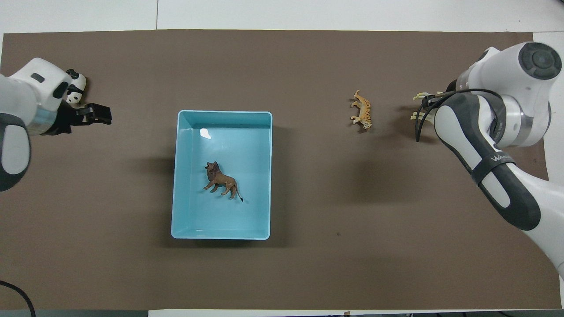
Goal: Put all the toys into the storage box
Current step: 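Drop the cream horse in with the right gripper while the left gripper reaches the panda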
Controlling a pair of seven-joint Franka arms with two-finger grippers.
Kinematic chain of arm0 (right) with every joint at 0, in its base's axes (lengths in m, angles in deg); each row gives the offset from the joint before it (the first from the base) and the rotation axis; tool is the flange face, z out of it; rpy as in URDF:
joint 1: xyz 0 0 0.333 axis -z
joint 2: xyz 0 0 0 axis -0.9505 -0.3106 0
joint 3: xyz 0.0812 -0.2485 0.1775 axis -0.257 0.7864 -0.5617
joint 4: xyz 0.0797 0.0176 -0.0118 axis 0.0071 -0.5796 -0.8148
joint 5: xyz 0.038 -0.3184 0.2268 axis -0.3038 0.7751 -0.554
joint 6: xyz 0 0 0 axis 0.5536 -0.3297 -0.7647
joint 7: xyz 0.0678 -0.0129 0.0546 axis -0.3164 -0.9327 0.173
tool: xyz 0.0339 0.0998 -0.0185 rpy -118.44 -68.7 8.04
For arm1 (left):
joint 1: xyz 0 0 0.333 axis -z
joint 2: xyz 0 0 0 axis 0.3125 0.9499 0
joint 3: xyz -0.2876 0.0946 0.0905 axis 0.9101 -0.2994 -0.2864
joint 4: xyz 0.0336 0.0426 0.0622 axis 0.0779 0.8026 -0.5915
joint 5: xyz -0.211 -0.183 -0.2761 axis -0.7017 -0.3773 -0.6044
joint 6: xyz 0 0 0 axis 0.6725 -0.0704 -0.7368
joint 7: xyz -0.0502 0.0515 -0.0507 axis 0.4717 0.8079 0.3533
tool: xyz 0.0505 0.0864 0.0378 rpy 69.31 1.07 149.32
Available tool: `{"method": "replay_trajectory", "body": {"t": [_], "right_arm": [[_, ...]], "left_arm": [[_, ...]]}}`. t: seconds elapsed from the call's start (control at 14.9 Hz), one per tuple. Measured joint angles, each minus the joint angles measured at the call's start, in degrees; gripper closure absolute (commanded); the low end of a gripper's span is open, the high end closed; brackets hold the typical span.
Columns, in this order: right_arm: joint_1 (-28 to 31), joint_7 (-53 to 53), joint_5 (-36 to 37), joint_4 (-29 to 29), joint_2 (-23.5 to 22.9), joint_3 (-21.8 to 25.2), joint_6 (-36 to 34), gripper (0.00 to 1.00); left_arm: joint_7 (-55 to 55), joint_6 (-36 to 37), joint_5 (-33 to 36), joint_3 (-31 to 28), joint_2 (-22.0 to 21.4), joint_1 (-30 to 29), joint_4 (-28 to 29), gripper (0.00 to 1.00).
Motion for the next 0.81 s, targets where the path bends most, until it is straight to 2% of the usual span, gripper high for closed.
{"method": "replay_trajectory", "body": {"t": [0.2,0.34,0.4,0.54,0.81], "right_arm": [[-8.72,-15.93,0.01,16.30,1.65,-0.28,-21.64,1.00],[-17.29,-29.45,-0.26,25.97,0.63,-0.64,-27.97,1.00],[-21.85,-35.57,-1.21,29.17,-0.58,-0.74,-27.17,1.00],[-29.29,-43.20,-4.38,32.04,-3.25,-0.75,-20.66,1.00],[-36.74,-47.77,-5.65,32.53,-8.37,-0.61,-11.11,1.00]], "left_arm": [[8.52,-3.90,0.00,0.00,5.16,-5.98,-3.62,0.00],[10.24,-5.55,0.05,0.07,9.69,-7.68,-7.64,0.00],[10.72,-7.08,0.08,0.08,11.48,-7.83,-8.98,0.00],[11.03,-9.97,0.09,0.24,14.70,-7.83,-10.84,0.00],[11.04,-12.89,0.09,0.30,22.32,-8.05,-16.83,0.00]]}}
